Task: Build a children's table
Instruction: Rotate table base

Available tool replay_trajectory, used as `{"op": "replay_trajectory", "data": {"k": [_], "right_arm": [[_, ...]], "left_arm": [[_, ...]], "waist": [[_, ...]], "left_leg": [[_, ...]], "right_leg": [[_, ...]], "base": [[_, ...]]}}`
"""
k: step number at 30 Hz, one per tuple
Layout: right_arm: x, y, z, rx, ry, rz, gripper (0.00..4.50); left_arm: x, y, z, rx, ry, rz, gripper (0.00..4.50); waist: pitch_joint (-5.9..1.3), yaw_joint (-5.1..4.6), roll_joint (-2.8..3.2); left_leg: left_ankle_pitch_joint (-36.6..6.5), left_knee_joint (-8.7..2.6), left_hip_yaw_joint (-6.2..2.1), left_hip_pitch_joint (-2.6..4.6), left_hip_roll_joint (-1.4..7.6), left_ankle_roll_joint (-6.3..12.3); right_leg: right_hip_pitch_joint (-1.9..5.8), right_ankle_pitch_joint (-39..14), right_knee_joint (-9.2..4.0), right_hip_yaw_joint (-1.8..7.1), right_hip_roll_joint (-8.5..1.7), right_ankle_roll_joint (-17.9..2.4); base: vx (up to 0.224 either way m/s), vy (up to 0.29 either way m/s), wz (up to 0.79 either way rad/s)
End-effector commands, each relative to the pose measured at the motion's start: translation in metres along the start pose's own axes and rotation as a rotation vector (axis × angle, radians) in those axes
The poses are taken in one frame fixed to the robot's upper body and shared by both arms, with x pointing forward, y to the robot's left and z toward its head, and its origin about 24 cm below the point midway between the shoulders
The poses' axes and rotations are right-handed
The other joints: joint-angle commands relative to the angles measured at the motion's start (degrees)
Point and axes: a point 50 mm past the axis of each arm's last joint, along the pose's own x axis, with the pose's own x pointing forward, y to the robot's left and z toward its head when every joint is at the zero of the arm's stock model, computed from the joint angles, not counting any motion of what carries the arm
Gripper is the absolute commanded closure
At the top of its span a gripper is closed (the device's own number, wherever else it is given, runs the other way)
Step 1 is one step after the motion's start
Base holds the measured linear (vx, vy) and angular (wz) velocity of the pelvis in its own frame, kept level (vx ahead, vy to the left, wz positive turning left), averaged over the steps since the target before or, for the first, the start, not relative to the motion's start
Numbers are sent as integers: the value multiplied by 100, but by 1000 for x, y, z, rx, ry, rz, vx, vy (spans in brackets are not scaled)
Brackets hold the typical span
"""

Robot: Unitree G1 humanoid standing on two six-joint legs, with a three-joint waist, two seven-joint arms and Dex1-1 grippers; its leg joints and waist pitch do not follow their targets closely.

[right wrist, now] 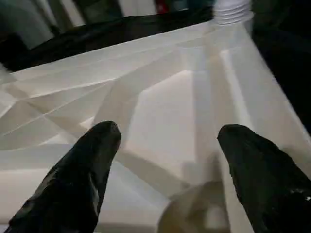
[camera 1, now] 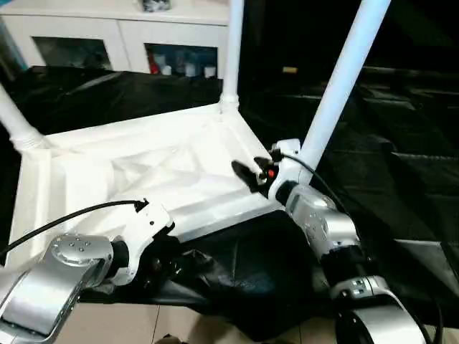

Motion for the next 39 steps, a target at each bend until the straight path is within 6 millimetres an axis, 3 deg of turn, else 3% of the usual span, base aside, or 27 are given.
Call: {"op": "replay_trajectory", "data": {"k": [1, 7, 14, 15, 16, 17, 23, 29, 35, 37, 39], "right_arm": [[-7, -25, 3, 20, -19, -135, 81], [-9, -43, 8, 13, -30, -229, 81], [-18, -69, 24, -29, -63, -315, 81], [-19, -71, 25, -38, -64, -321, 81], [-21, -76, 28, -45, -66, -335, 81], [-22, -79, 30, -48, -68, -345, 81], [-32, -97, 40, -105, -67, -359, 81], [-31, -84, 33, -219, -48, -182, 81], [-34, -65, 22, -246, -90, -40, 81], [-38, -58, 17, -244, -102, 32, 81], [-49, -50, 10, -253, -101, 134, 81]], "left_arm": [[-3, 10, -10, -14, 61, 86, 110], [-1, 16, -14, -20, 76, 144, 66], [-1, 36, -1, -21, -39, 284, 13], [-1, 36, -1, -23, -45, 289, 6], [-2, 38, 0, -25, -58, 298, 6], [-2, 38, 0, -26, -66, 303, 6], [-11, 39, 3, -60, -184, 293, 6], [-35, 39, -18, -124, -272, 354, 6], [-56, 41, -27, -161, -350, 448, 6], [-61, 39, -27, -171, -395, 459, 6], [-67, 35, -29, -170, -428, 478, 6]], "waist": [[-331, -20, 84], [-337, 45, 76], [-376, 104, 49], [-380, 106, 46], [-392, 120, 129], [-396, 99, 85], [-421, 104, 87], [-398, 39, 52], [-348, 3, 23], [-339, 8, 15], [-344, 14, 24]], "left_leg": [[-1437, -430, 9, 111, 81, -190], [-1587, -422, 11, 125, 81, -221], [-1335, -391, 7, 74, 69, -177], [-1261, -383, 7, 63, 69, -155], [-1180, -371, -5, 60, 66, -159], [-1149, -363, 4, 49, 65, -148], [-864, -317, 22, 18, 50, 3], [-1027, -320, 19, -10, 73, 157], [-1502, -379, 0, 54, 111, 148], [-1484, -394, -7, 27, 122, 156], [-1535, -394, -6, 44, 112, 154]], "right_leg": [[193, -1405, -406, 265, -280, -1002], [168, -1587, -414, 262, -262, -884], [224, -1287, -373, 253, -272, -887], [231, -1216, -362, 248, -269, -902], [236, -1087, -333, 241, -268, -937], [241, -932, -330, 235, -250, -985], [283, -368, -274, 222, -245, -1233], [299, -636, -316, 217, -257, -1286], [228, -1447, -403, 229, -255, -1125], [250, -1403, -404, 241, -263, -1074], [232, -1473, -413, 242, -252, -1029]], "base": [[0, 0, 0], [0, 0, 0], [0, 0, 0], [0, 0, 0], [0, 0, 0], [0, 0, 0], [0, 0, 0], [0, 0, 0], [0, 0, 0], [0, 0, 0], [0, 0, 0]]}}
